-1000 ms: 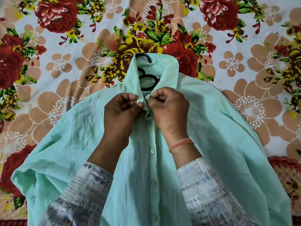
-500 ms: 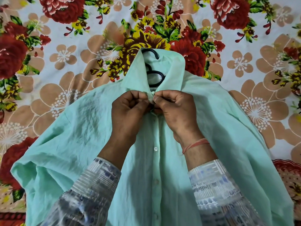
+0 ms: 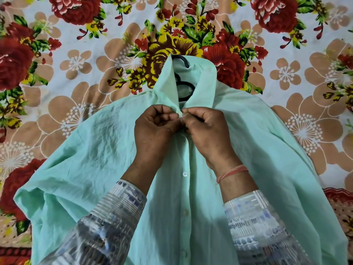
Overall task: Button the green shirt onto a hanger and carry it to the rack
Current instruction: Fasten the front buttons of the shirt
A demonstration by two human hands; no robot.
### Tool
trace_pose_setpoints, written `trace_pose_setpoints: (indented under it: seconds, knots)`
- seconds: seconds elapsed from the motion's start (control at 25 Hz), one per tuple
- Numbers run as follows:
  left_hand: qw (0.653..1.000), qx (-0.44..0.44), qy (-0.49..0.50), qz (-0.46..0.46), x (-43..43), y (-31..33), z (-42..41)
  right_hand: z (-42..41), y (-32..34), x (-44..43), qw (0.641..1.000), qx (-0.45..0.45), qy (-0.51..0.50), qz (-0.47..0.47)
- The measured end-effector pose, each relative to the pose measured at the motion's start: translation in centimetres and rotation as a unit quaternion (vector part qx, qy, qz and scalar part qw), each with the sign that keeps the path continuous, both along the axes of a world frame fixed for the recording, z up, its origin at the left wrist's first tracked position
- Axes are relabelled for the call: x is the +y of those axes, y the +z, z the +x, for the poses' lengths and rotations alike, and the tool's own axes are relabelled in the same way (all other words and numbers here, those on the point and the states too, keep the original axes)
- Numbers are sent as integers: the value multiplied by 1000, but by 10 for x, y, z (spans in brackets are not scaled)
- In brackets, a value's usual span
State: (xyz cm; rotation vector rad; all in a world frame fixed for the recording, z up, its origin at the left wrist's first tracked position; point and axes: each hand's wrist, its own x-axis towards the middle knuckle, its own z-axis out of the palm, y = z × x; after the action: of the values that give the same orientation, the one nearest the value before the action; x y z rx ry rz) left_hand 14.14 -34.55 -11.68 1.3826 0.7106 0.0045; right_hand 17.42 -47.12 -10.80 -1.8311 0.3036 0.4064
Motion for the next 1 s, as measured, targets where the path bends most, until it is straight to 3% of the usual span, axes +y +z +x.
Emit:
trace_pose_setpoints:
  seconds: [0.24,0.44,0.72,1.0]
  knots:
    - [998,-13,2,63,-8,-5,-4,1,-2,8,986,-85,39,-139]
    - [998,5,0,55,-4,-12,3,5,-15,7,998,-35,-4,-50]
    - [997,-15,-18,75,-5,-15,0,6,-19,3,995,-66,27,-65]
    - [998,-6,-16,59,-2,-14,0,-11,-18,2,985,-105,-115,-80]
